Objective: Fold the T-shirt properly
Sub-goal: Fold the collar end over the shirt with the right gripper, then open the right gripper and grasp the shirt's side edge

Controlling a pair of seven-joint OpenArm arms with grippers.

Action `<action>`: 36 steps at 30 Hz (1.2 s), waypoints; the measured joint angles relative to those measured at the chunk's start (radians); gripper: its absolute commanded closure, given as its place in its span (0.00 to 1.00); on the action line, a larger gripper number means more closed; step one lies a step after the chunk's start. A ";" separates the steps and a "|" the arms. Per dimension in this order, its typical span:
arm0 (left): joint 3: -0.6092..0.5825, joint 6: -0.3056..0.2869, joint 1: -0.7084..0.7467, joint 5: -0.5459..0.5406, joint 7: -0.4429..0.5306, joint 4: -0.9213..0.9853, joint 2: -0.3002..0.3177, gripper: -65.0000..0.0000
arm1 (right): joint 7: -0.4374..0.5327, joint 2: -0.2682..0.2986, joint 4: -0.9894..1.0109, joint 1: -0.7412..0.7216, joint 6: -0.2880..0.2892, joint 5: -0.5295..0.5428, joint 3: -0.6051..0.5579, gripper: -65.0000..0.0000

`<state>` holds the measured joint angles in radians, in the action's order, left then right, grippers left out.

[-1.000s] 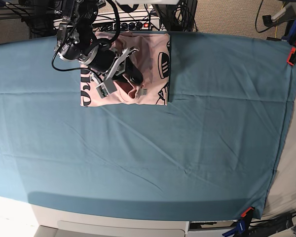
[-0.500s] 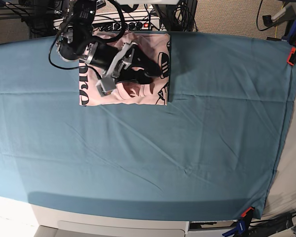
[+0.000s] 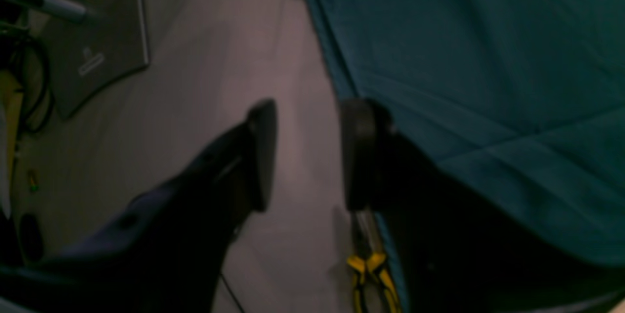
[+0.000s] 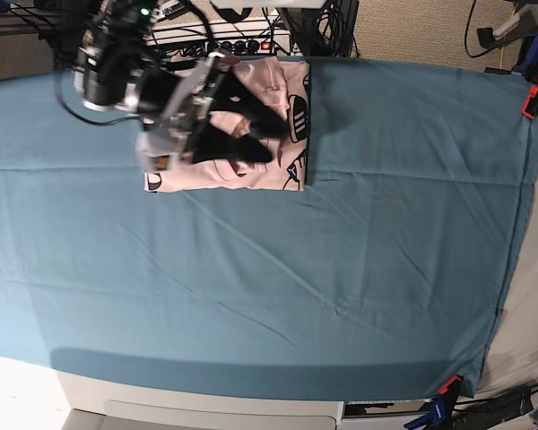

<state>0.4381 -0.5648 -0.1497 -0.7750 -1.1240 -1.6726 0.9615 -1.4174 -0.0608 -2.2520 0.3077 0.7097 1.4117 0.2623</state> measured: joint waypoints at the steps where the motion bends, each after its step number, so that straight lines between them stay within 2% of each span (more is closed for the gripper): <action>1: 0.000 0.000 0.002 0.000 0.000 0.000 0.000 0.64 | 0.000 0.000 -0.040 0.001 -0.001 -0.018 0.042 0.58; 3: 0.000 0.000 0.003 0.000 0.000 0.001 0.000 0.64 | 0.003 -0.001 -0.096 0.008 -0.006 -0.087 0.140 0.60; 4: 0.000 0.000 0.003 0.000 0.000 0.002 0.000 0.64 | 0.009 0.000 -0.096 0.013 -0.006 -0.134 0.194 0.65; 6: 0.000 0.019 0.005 -0.010 -0.003 0.002 -0.002 0.64 | 0.027 0.008 -0.088 0.019 -0.011 -0.292 0.303 0.82; 8: 0.000 0.022 0.015 -0.037 -0.025 0.003 -0.006 0.64 | 0.097 0.033 -0.085 0.019 -0.011 -0.380 0.417 1.00; 10: 0.000 0.022 0.036 -0.073 -0.047 0.002 -0.011 0.64 | 0.167 0.060 -0.087 0.016 -0.021 -0.469 0.506 1.00; 11: -0.001 0.022 0.049 -0.087 -0.063 0.003 -0.011 0.64 | 0.182 0.069 -0.088 0.013 -0.047 -0.531 0.539 1.00; 12: -0.001 0.018 0.068 -0.108 -0.077 0.003 -0.011 0.64 | 0.195 0.077 -0.087 0.015 -0.061 -0.586 0.571 0.99; 13: 0.000 0.014 0.089 -0.120 -0.085 0.003 -0.011 0.64 | 0.197 0.091 -0.087 0.017 -0.062 -0.620 0.598 0.90; 15: -0.001 0.014 0.133 -0.132 -0.096 0.003 -0.013 0.64 | 0.236 0.120 -0.088 0.019 -0.058 -0.658 0.623 0.60; 16: -0.002 0.014 0.155 -0.133 -0.098 0.003 -0.014 0.64 | 0.263 0.130 -0.087 0.016 -0.058 -0.684 0.625 0.51; 17: -0.003 0.014 0.174 -0.135 -0.096 0.003 -0.014 0.64 | 0.306 0.137 -0.087 0.018 -0.060 -0.715 0.625 0.50; 18: -0.004 0.014 0.188 -0.135 -0.097 0.003 -0.016 0.64 | 0.332 0.144 -0.088 0.023 -0.087 -0.728 0.624 0.50; 20: -0.004 0.000 0.214 -0.135 -0.099 0.003 -0.019 0.64 | 0.349 0.162 -0.072 0.024 -0.126 -0.753 0.616 0.50; 24: -0.004 -0.001 0.232 -0.135 -0.101 0.003 -0.019 0.64 | 0.278 0.216 0.149 -0.038 -0.156 -0.703 0.591 0.50; 26: -0.004 -0.005 0.229 -0.136 -0.096 0.003 -0.019 0.64 | 0.249 0.248 0.274 -0.074 -0.144 -0.599 0.592 0.50; 29: -0.004 -0.009 0.230 -0.135 -0.095 0.003 -0.019 0.64 | 0.182 0.293 0.500 -0.169 -0.146 -0.498 0.590 0.50; 34: -0.004 -0.010 0.230 -0.135 -0.090 0.003 -0.019 0.64 | 0.015 0.378 0.863 -0.290 -0.075 -0.233 0.579 0.50; 36: -0.004 -0.010 0.230 -0.135 -0.090 0.003 -0.019 0.64 | 0.005 0.419 0.982 -0.316 -0.038 -0.103 0.528 0.50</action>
<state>0.4343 -0.5743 0.0803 -0.9100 -1.2144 -1.6695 0.9424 -1.4124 0.3580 -1.2697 -0.0086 0.6720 1.3087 0.7902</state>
